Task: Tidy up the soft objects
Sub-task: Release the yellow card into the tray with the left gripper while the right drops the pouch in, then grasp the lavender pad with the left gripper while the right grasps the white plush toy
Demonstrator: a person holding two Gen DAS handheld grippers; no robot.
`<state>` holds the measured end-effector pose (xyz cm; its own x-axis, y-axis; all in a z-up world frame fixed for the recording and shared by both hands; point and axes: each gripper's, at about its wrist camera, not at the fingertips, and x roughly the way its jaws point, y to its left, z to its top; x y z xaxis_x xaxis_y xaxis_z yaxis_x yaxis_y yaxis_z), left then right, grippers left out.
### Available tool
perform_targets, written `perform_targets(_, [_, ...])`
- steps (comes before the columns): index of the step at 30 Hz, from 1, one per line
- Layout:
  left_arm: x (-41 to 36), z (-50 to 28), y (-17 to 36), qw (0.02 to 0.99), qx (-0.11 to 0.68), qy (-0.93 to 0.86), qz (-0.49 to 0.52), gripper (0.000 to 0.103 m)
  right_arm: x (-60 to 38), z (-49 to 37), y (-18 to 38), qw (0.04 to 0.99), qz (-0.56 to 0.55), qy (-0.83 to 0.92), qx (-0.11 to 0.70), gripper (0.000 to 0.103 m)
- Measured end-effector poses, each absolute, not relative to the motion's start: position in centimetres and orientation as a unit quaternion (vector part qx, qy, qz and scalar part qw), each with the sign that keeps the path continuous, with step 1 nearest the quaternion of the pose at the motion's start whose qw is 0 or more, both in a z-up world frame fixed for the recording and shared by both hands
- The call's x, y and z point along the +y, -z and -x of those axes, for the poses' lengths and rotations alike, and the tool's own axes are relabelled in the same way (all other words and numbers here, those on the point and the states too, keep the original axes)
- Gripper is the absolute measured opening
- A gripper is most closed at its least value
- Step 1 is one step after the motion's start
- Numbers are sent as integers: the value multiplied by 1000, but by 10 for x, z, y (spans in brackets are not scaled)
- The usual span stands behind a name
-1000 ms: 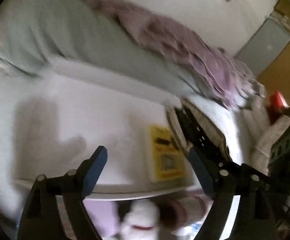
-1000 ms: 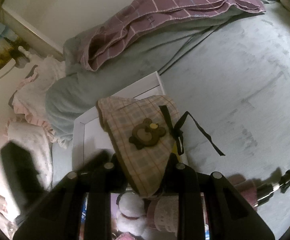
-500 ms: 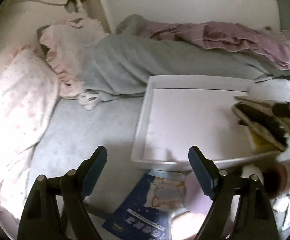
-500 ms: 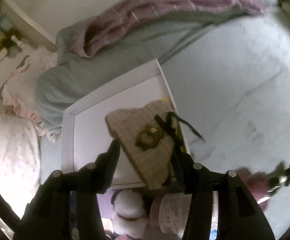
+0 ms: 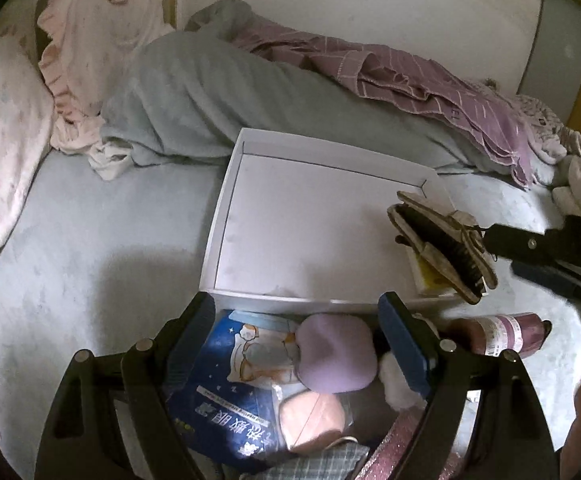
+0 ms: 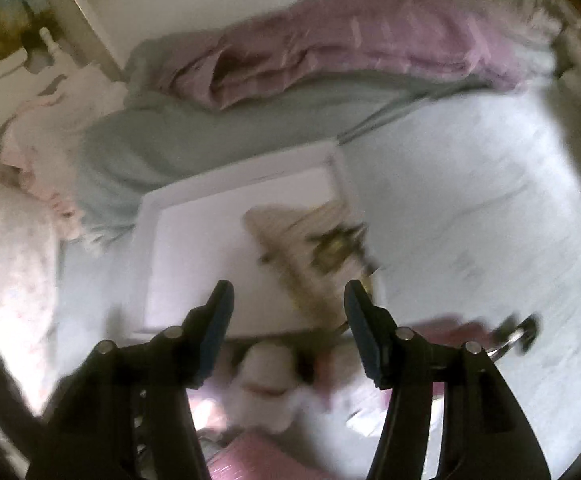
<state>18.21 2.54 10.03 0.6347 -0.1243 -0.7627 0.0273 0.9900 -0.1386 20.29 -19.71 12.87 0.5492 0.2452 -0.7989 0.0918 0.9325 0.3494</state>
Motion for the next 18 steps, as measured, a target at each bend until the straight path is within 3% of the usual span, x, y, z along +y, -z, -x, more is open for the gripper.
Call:
perform_targets(9, [47, -186, -91, 867, 469, 94, 141, 84, -190, -189, -124, 807, -240, -97, 531, 59])
perform_targets(12, [48, -187, -89, 860, 484, 91, 137, 83, -187, -188, -118, 796, -248, -96, 545, 54])
perform_targets(18, [49, -191, -84, 840, 506, 117, 153, 83, -176, -191, -109, 781, -232, -104, 571, 53])
